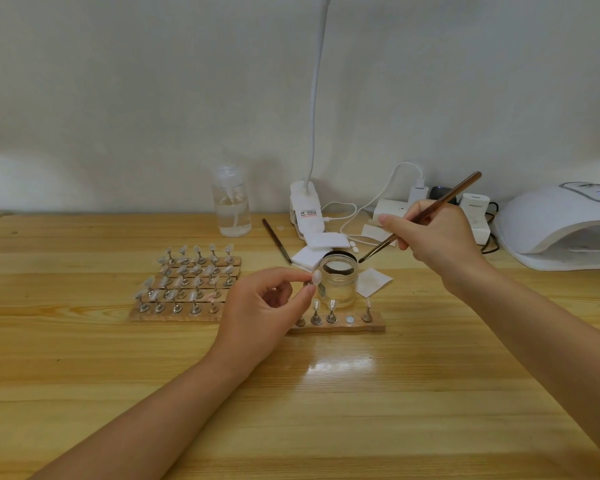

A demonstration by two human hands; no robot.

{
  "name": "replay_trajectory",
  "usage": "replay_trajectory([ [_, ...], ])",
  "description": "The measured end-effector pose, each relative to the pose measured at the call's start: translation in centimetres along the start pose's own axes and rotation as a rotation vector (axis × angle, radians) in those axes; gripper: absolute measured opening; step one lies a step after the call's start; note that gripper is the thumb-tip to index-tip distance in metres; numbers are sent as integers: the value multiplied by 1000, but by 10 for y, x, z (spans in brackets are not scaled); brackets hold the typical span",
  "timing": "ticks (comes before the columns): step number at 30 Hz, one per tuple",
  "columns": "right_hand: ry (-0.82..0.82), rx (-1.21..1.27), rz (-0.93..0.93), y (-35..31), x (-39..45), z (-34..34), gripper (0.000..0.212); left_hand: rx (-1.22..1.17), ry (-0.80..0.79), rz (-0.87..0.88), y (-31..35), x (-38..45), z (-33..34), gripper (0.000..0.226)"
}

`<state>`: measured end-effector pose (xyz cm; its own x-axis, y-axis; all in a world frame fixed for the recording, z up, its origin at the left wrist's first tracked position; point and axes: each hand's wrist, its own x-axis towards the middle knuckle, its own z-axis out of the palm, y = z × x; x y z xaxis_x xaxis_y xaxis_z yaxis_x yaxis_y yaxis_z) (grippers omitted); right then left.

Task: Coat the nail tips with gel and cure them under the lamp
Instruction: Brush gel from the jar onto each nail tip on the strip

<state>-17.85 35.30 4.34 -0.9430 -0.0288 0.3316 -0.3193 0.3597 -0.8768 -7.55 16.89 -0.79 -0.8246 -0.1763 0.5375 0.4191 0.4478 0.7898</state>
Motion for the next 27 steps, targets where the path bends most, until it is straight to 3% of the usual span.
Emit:
replay_trajectory([
  [11,-34,97,57,8,-5,4,28,-78,-3,-63,4,-1,-1,21],
  [18,46,116,55,12,-7,-2,29,-81,-5,-78,4,0,-1,21],
  [27,31,318,-213,1,-52,16,22,-88,-7,-68,2,0,0,26],
])
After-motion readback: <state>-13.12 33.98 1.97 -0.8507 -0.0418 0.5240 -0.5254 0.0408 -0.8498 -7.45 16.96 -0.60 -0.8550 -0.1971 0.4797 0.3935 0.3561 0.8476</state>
